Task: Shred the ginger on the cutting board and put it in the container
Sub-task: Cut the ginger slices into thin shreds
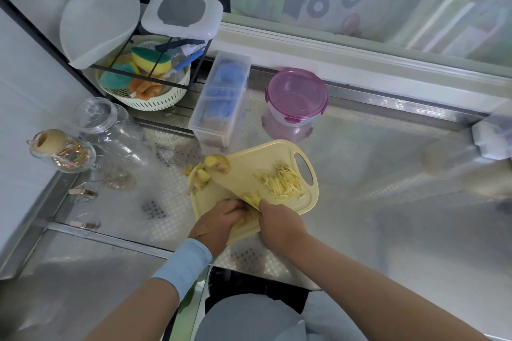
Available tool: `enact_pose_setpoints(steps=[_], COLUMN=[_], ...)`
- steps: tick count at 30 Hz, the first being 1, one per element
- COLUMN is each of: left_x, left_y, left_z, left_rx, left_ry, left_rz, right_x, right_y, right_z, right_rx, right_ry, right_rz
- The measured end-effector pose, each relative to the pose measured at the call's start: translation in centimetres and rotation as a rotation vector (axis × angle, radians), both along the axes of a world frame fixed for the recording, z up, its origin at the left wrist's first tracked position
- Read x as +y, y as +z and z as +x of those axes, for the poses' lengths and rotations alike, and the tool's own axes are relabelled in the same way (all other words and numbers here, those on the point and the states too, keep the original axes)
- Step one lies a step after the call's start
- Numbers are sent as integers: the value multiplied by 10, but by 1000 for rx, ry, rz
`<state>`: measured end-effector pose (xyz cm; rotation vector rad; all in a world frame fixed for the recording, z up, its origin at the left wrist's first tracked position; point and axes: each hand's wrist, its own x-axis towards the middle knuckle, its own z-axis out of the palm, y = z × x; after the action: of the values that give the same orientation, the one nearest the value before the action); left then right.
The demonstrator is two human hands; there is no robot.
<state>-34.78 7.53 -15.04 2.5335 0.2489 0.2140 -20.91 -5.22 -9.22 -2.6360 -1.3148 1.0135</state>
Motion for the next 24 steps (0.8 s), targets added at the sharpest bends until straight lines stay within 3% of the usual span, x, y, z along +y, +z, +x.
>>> enact_pose_setpoints(steps=[13,24], left_x=[7,7], left_y=[-6,-2], left_z=[0,1], left_rx=[158,136], left_ry=[-25,-21], left_rz=[35,-1], right_x=[-14,-43], right_y=[7,0], right_z=[-8,-10], right_rx=[-40,-60], right_ry=[25,-19], right_rz=[60,49])
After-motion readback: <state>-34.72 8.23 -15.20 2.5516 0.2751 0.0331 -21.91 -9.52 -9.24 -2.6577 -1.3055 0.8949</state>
